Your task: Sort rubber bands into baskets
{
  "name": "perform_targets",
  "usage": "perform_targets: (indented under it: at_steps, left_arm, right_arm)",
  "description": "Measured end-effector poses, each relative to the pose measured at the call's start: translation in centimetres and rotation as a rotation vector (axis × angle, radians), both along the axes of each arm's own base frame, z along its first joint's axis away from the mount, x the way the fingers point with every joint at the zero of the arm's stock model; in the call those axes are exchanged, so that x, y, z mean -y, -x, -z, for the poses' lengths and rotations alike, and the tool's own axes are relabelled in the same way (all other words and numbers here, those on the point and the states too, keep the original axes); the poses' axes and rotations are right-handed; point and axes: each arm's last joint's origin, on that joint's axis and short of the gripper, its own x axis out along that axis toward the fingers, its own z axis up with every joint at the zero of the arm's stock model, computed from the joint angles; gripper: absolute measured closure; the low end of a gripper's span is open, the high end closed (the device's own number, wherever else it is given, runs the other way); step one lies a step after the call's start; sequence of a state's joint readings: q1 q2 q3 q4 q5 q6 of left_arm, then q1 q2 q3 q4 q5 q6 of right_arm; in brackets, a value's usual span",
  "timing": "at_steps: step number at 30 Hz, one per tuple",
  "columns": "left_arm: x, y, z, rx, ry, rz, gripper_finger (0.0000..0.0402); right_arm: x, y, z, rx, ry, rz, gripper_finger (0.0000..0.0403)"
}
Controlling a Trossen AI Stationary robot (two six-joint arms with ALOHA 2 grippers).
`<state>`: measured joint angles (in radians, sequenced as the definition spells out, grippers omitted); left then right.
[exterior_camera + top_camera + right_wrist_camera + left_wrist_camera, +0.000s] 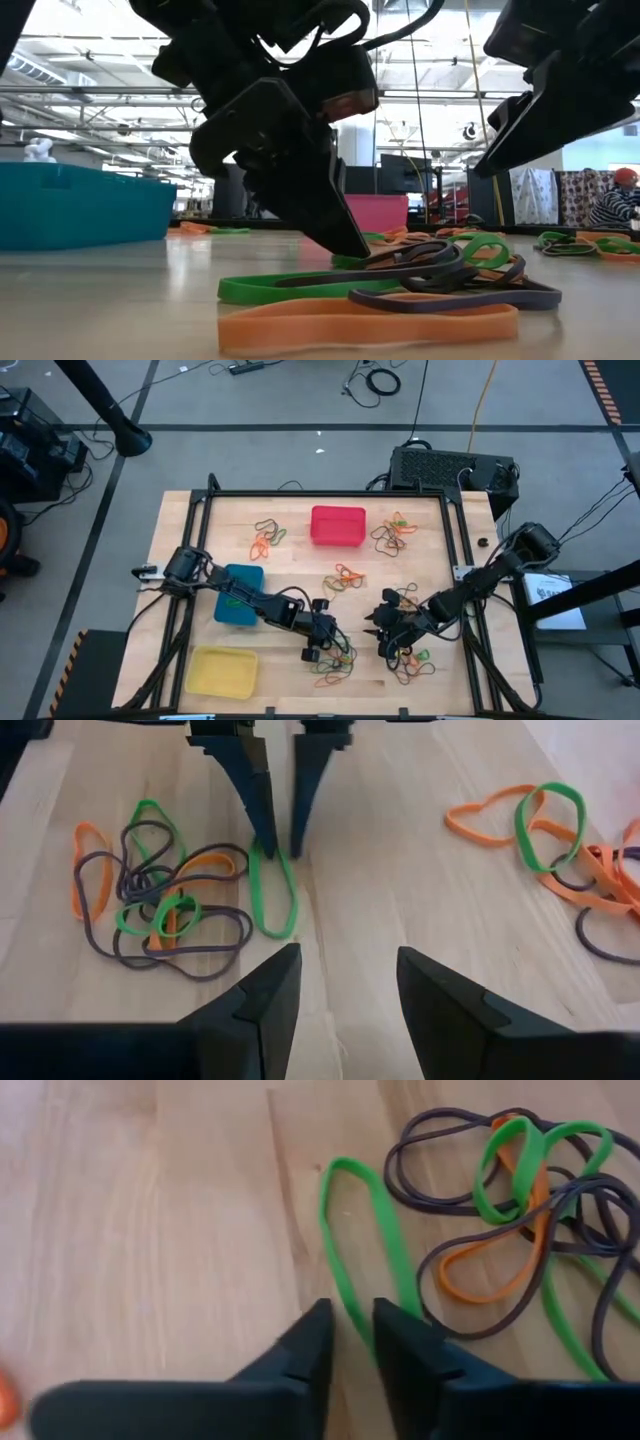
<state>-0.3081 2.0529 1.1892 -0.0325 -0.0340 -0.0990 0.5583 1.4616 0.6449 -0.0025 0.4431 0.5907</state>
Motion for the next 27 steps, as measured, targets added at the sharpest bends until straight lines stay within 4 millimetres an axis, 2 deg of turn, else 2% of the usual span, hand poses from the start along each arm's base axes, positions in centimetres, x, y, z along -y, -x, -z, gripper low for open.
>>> perform_targets:
  at_steps: [3,8,13,20,27]
  left_arm:
    - [0.1,0.0,0.0,-0.007,0.024,0.021,0.0388]
    - [0.0,0.3,-1.0,0.001,0.01,0.043,0.0394]
    - [-0.3,1.1,-4.5,0.039,0.0,0.063,0.0398]
    - [-1.6,5.3,-10.1,-0.046,-0.139,-0.105,0.0399]
    - [-3.1,12.1,-14.2,-0.261,-0.175,-0.407,0.0399]
  right_arm:
    - [0.0,0.0,0.0,0.0,-0.003,0.0,0.0243]
    - [0.0,0.1,0.1,-0.009,-0.017,0.015,0.0243]
    - [0.0,0.1,0.1,-0.008,-0.018,0.015,0.0243]
    - [0.0,0.0,0.1,-0.004,-0.025,0.029,0.0243]
    - [0.0,0.0,0.0,0.002,-0.001,0.008,0.0243]
